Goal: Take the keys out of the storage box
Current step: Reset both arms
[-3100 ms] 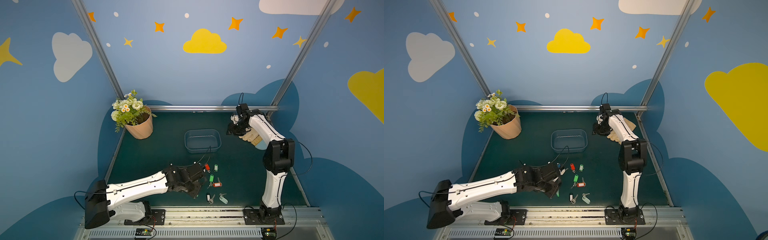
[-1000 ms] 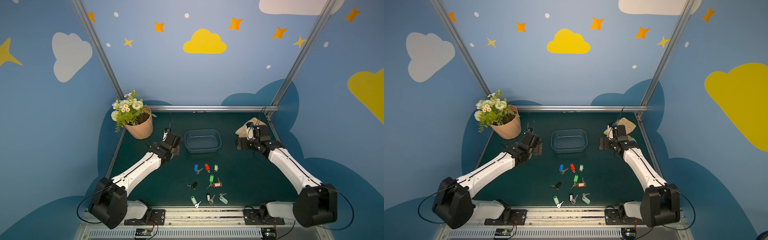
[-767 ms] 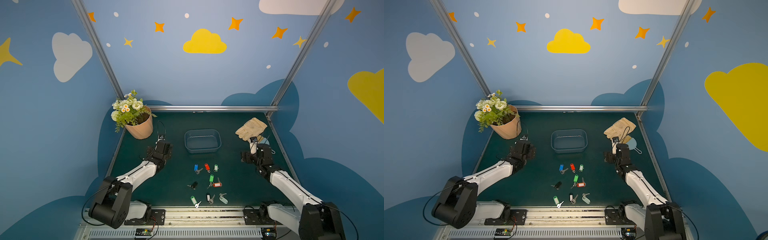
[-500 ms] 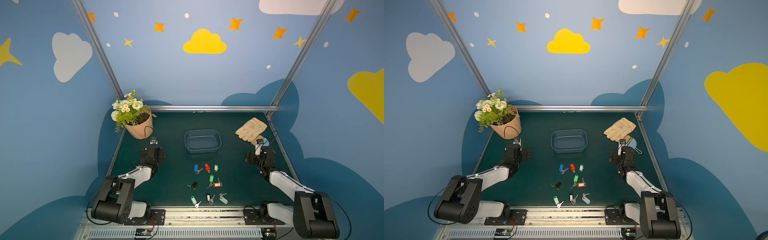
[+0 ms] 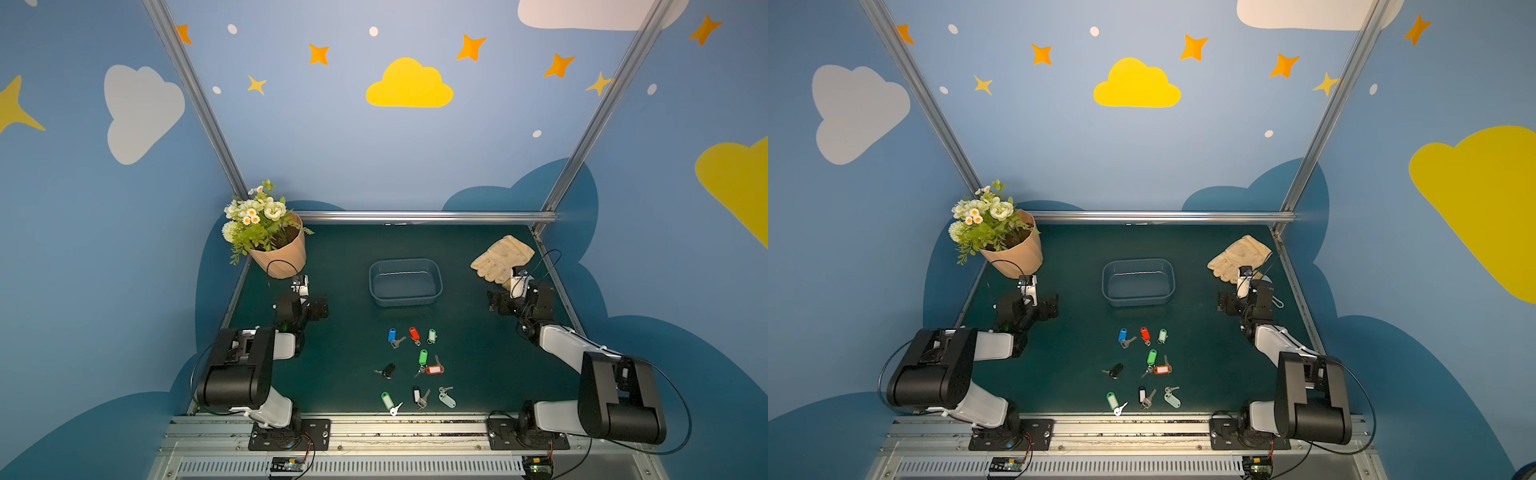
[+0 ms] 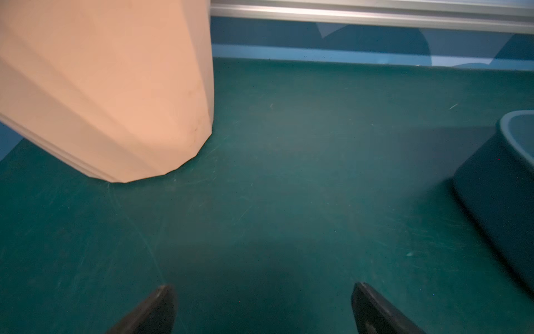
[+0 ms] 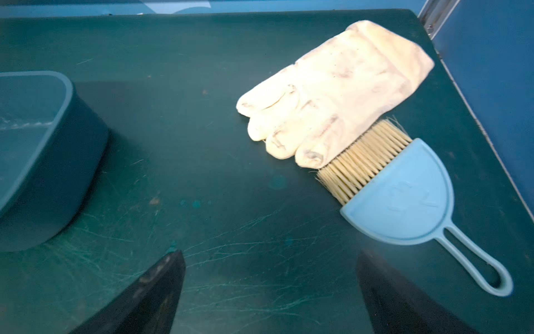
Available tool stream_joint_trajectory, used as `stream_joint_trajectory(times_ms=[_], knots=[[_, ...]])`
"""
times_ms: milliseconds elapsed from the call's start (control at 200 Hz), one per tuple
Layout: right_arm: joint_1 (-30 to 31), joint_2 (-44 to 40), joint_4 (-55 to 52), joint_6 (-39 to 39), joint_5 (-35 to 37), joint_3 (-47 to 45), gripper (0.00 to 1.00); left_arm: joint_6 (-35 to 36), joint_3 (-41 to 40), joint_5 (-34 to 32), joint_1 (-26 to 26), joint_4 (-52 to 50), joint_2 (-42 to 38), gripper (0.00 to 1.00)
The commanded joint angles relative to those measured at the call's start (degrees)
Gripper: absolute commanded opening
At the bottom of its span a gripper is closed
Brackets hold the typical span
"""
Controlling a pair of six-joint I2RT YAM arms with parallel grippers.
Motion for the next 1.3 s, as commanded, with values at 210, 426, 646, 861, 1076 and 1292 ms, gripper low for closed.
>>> stream_joint_trajectory(times_ms=[210, 426, 646, 861, 1076, 1292], knots=[[1.0, 6.3, 3.6, 0.1, -2.0, 3.5, 0.98, 1.3, 0.2, 8.8, 1.2, 2.7, -0.8, 1.00], [3.5, 9.2, 39.1, 1.2, 4.0, -13.2, 0.98, 1.0, 0.7, 7.0, 1.1, 1.6, -1.0, 1.00], [3.2, 6.9, 25.0, 3.3, 8.8, -7.5, 0.98, 1.0, 0.6, 7.0, 1.2, 1.7, -1.0, 1.00], [3.3, 5.6, 19.9, 3.2, 8.7, -6.0, 0.98, 1.0, 0.6, 7.0, 1.4, 1.7, -1.0, 1.00], [3.3, 5.2, 16.1, 1.2, 7.5, -4.8, 0.98, 1.0, 0.8, 7.0, 1.2, 1.6, -0.9, 1.00], [3.3, 5.1, 16.1, 1.3, 7.6, -4.8, 0.98, 1.0, 0.7, 6.8, 1.1, 1.5, -1.0, 1.00]])
